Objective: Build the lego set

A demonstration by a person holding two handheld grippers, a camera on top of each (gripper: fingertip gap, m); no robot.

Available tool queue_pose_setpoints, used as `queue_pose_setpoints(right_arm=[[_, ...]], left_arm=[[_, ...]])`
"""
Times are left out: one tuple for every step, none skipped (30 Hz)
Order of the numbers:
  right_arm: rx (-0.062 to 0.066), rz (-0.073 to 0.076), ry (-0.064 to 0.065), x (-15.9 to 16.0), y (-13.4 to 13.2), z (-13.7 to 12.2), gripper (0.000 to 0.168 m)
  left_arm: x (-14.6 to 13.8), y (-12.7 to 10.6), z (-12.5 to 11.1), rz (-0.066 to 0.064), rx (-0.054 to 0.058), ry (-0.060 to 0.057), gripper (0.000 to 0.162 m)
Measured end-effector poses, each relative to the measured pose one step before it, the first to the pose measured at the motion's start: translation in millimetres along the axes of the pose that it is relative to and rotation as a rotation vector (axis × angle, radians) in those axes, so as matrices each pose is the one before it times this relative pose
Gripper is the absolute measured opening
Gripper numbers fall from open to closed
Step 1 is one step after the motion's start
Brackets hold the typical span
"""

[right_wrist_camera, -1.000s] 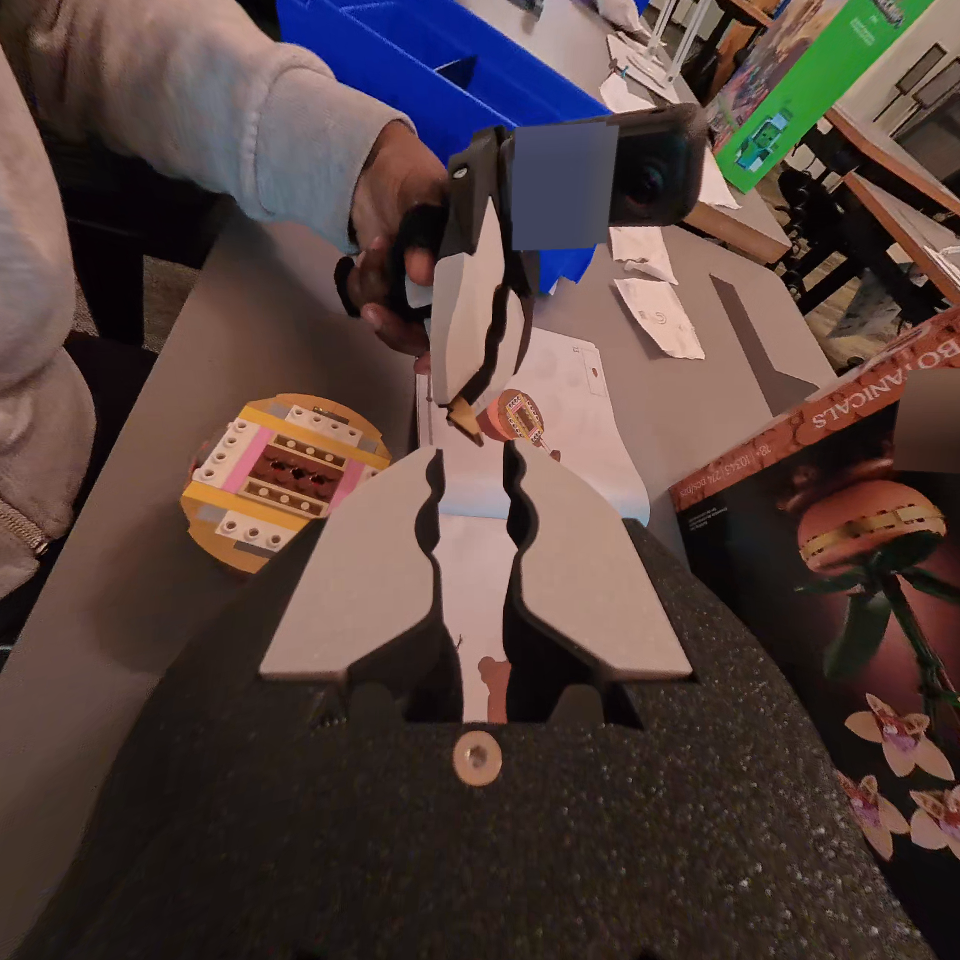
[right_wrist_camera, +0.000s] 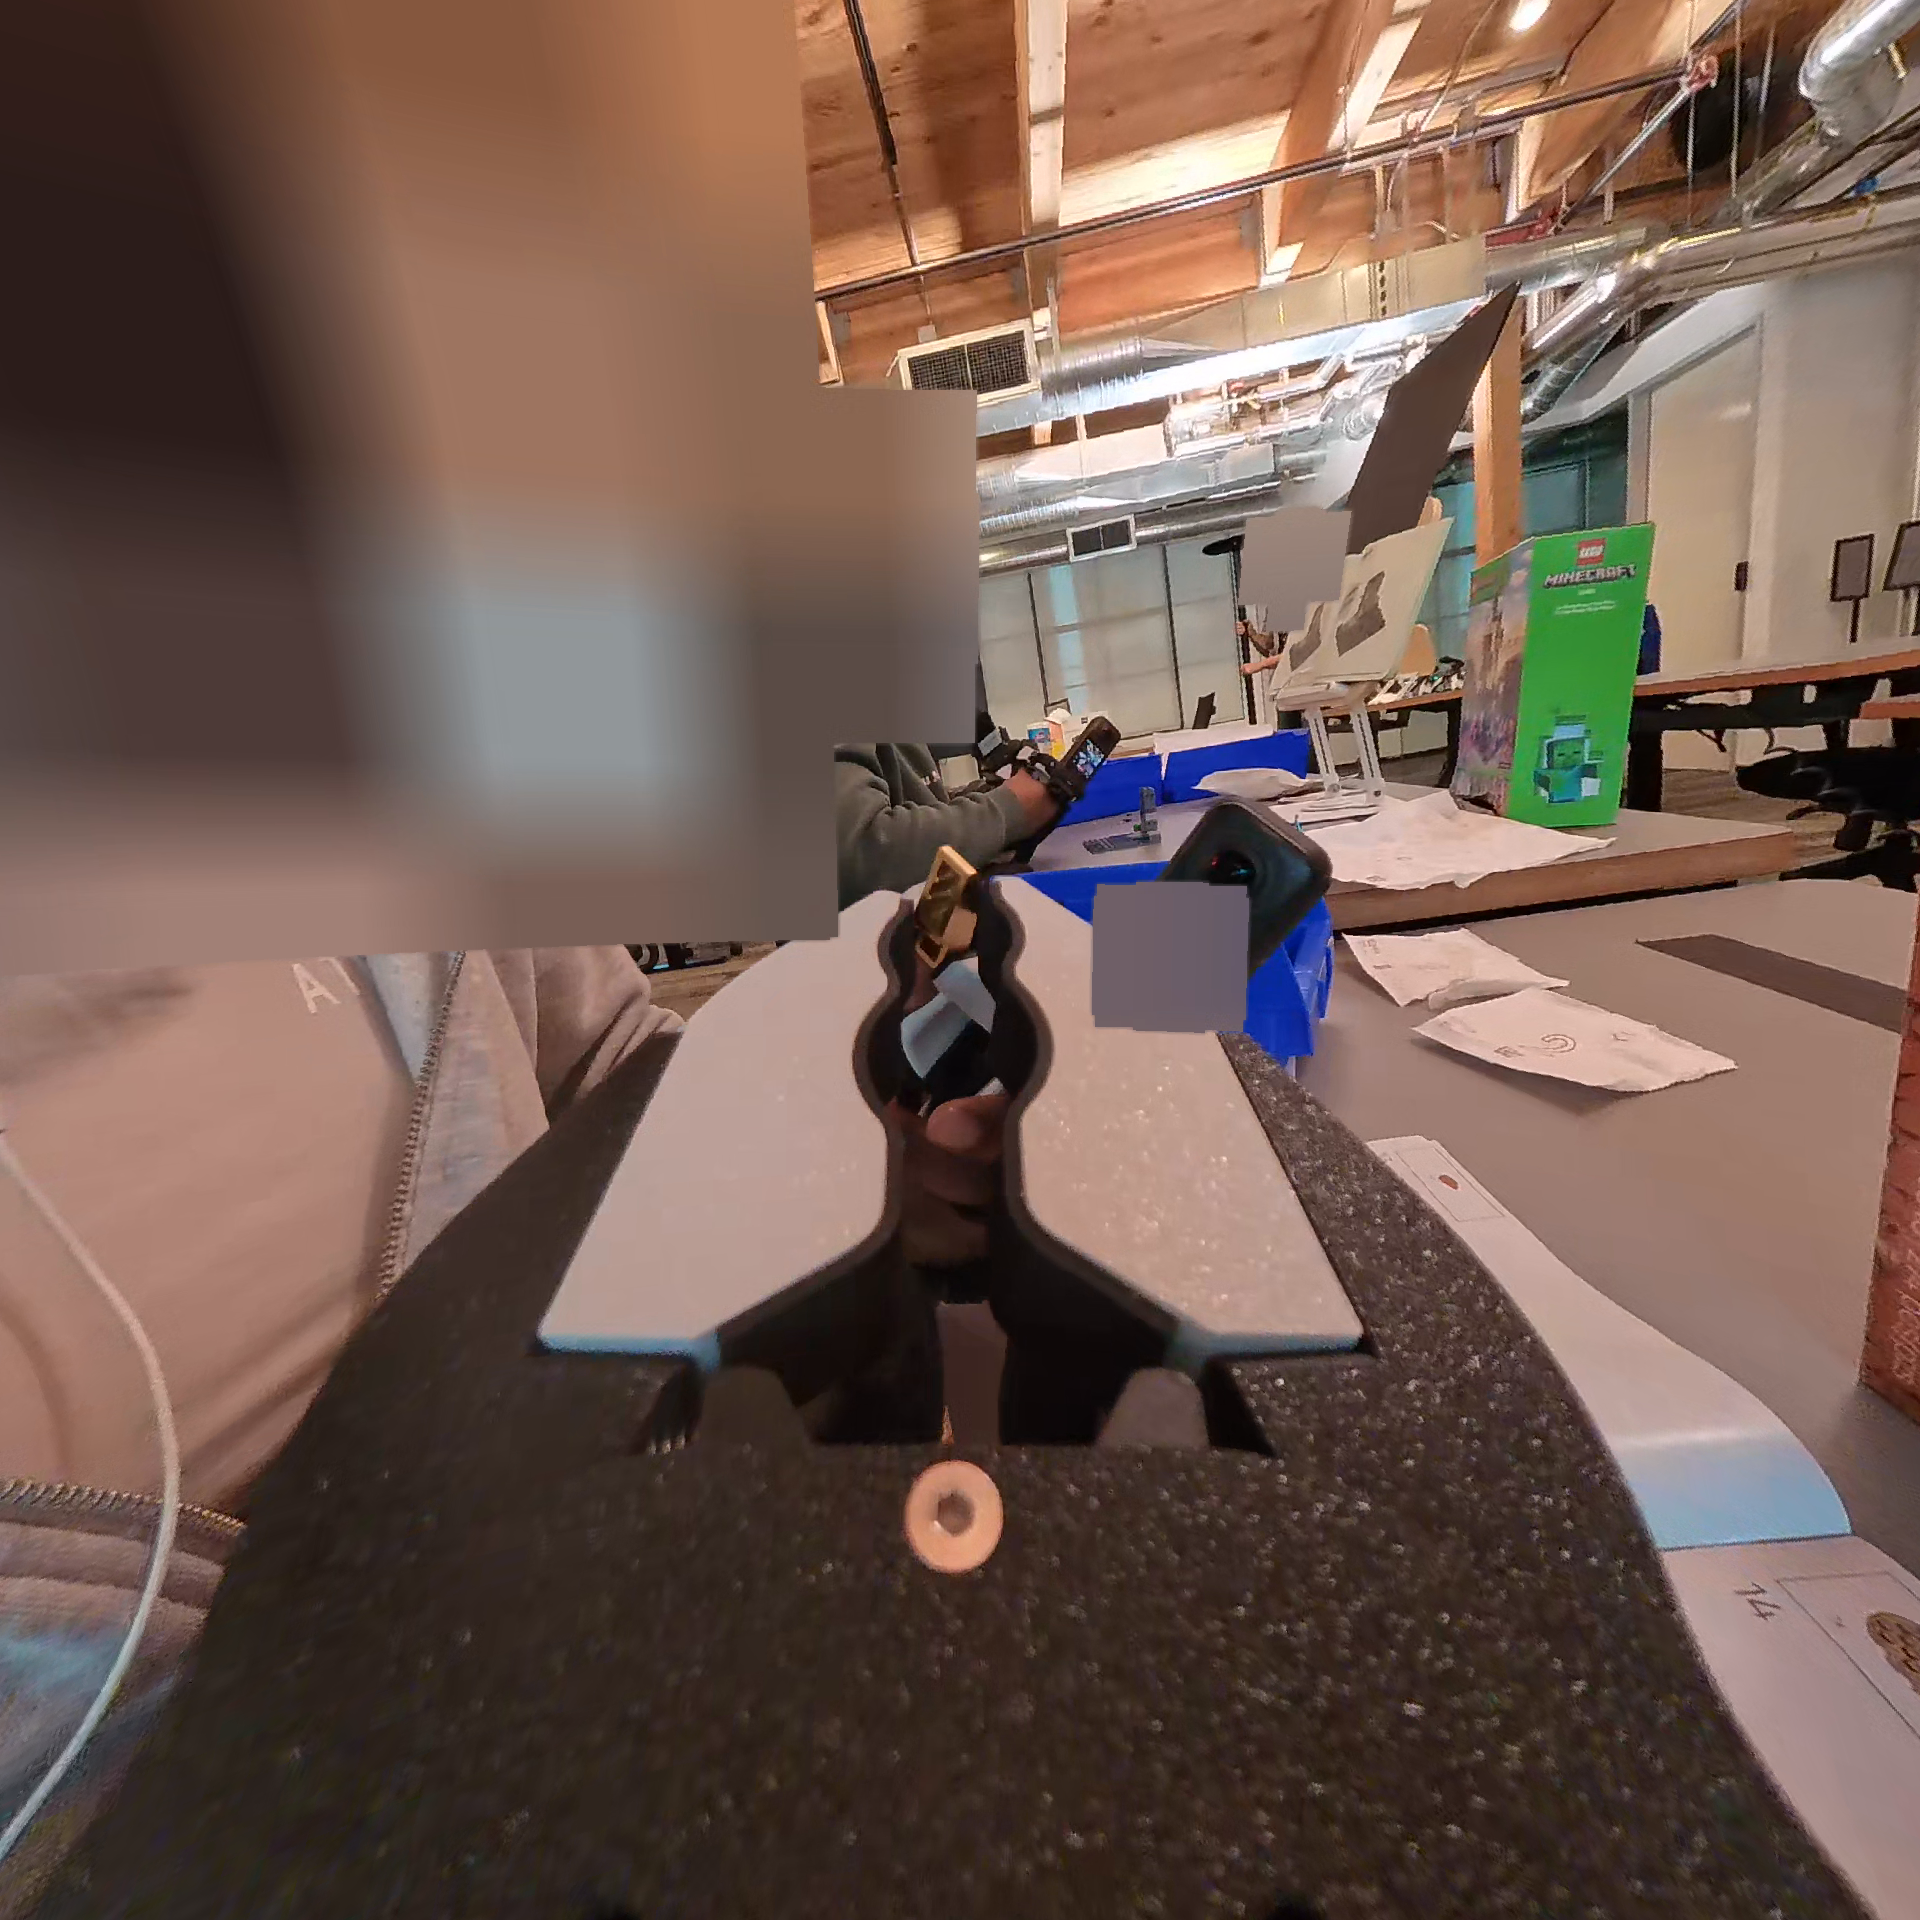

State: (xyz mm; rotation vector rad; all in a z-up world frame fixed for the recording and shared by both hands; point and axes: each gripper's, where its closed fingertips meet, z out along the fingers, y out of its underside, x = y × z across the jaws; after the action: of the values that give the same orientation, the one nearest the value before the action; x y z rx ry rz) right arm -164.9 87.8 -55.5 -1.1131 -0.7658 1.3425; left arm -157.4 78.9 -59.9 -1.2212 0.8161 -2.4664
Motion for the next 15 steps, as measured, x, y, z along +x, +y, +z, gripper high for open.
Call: queue_pose_setpoints(right_arm=[[0.0070,-0.0039,-0.0002,-0.59,-0.22,-0.10,0.011],[0.0065,-0.0063,0.0015,-0.42,-0.20,-0.05,0.010],[0.0038,-0.0053,0.0022,-0.12,0.15,-0.10,0.010],[0.0016,-0.0020,0.0016,-0.07,0.08,-0.17,0.010],[-0.0010,-0.0018,0.0018,0.08,0.15,-0.12,0.010],[-0.0032,-0.0028,0.0030,0.12,0.12,-0.07,0.009],[-0.0067,-0.0026,0.0018,0.09,0.31,-0.09,0.009],[-0.0085,-0.0036,0.0047,0.51,0.10,-0.28,0.009],[-0.0091,-0.0066,0.0080,0.98,0.15,-0.47,0.009],[-0.0100,-0.0066,0.0028,0.24,0.20,-0.75,0.009],[-0.0056,-0.0014,0.0006,0.01,-0.53,-1.06,0.009],[-0.0030,0.0022,0.0055,0.63,-1.03,-1.64,0.009],[-0.0107,0.0011,0.0208,2.83,-0.23,-2.45,0.009],[-0.0252,-0.0056,0.0327,4.45,1.27,-3.22,0.009],[-0.0416,-0.0170,0.0378,4.82,2.79,-3.48,0.009]], left_arm=[[0.34,0.59,0.42,-0.0052,-0.0020,0.0043,0.007],[0.41,0.35,0.24,-0.0059,-0.0019,0.0037,0.007],[0.08,0.35,0.18,-0.0046,-0.0023,0.0009,0.007],[-0.27,0.25,-0.15,-0.0030,-0.0032,-0.0021,0.007],[-0.43,0.36,-0.09,-0.0018,-0.0043,-0.0040,0.007],[-0.52,0.17,-0.29,-0.0008,-0.0045,-0.0049,0.007],[-0.54,0.20,-0.22,0.0006,-0.0046,-0.0051,0.007],[-0.74,0.10,-0.22,0.0017,-0.0054,-0.0067,0.008],[-1.35,-0.17,-0.24,0.0031,-0.0039,-0.0108,0.008],[-2.00,0.03,-0.47,0.0047,-0.0045,-0.0144,0.009],[-2.60,0.61,-0.74,0.0054,-0.0086,-0.0176,0.012],[-3.48,1.03,-1.10,0.0060,-0.0110,-0.0221,0.016],[-3.98,1.27,-1.66,0.0094,-0.0125,-0.0274,0.021],[-4.72,1.53,-2.44,0.0172,-0.0162,-0.0349,0.025],[-6.17,1.52,-3.35,0.0277,-0.0204,-0.0516,0.029]])
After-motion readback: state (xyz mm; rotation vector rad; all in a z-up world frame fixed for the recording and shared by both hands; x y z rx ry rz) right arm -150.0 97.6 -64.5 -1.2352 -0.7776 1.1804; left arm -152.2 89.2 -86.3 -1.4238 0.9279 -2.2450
